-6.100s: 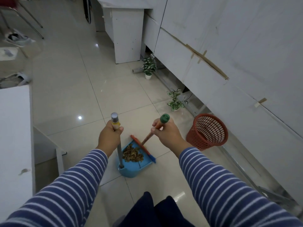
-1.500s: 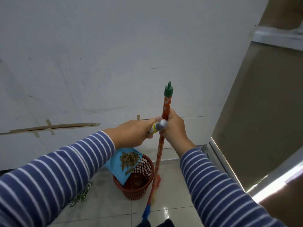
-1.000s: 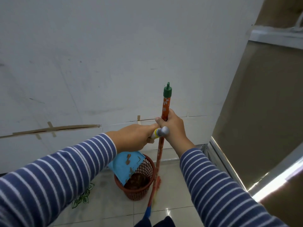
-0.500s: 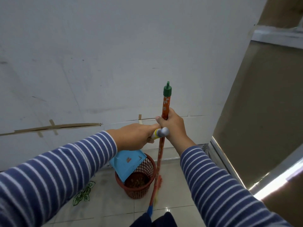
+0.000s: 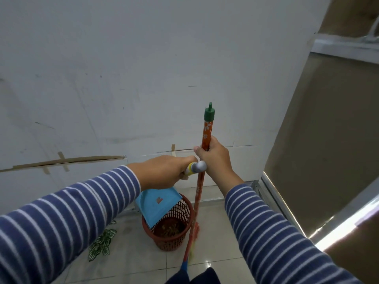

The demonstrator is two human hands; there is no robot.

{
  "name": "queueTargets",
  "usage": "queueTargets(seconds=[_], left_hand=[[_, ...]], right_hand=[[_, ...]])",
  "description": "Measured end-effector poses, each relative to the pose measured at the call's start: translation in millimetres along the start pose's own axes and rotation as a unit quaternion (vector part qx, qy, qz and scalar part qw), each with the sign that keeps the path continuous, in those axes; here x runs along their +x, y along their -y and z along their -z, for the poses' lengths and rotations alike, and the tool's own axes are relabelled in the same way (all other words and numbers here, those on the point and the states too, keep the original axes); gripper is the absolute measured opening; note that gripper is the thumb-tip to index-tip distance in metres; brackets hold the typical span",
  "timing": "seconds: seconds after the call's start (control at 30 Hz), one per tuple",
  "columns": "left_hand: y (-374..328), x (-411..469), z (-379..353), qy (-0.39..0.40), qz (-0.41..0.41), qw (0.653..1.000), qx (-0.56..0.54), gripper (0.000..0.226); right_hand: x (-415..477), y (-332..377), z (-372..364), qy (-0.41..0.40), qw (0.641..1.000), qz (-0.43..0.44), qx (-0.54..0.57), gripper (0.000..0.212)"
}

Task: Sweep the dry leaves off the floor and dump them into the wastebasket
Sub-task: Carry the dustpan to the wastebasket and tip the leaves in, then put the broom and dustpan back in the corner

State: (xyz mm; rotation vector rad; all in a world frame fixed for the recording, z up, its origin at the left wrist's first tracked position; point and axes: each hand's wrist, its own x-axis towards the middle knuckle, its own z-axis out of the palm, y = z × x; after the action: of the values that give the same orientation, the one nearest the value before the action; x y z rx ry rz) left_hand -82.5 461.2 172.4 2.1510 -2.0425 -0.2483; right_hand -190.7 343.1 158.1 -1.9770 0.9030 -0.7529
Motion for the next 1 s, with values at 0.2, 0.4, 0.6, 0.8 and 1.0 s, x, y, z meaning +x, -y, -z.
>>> queueTargets(seconds=[0.2, 0.4, 0.6, 0.8, 1.0], left_hand=[[2.9, 2.4, 7.8, -0.024, 0.024, 0.999, -0.027, 0.031], [15.9, 6.2, 26.1, -0.060, 0.085, 0.991, -0.079, 0.021], [29.8, 13.6, 45.0, -0.098, 0.112, 0.982, -0.119, 0.023], [25.0, 19.5, 80.1, -0.139, 0.090, 0.978, -0.130, 0.018], [12.3, 38.2, 113.1, -0.169, 0.064, 0.974, -0.133, 0.021]], right_hand=[[0.7, 3.7, -0.4, 0.005, 1.000, -0.004, 0.028, 0.012], [-0.4, 7.6, -1.1, 0.008, 0.999, -0.001, 0.041, 0.013], [-0.8, 16.8, 0.5, 0.008, 0.998, 0.005, 0.057, 0.010], [3.2, 34.8, 10.8, 0.002, 0.998, 0.017, 0.060, 0.011], [11.6, 49.8, 24.9, -0.020, 0.999, 0.011, 0.031, 0.021]])
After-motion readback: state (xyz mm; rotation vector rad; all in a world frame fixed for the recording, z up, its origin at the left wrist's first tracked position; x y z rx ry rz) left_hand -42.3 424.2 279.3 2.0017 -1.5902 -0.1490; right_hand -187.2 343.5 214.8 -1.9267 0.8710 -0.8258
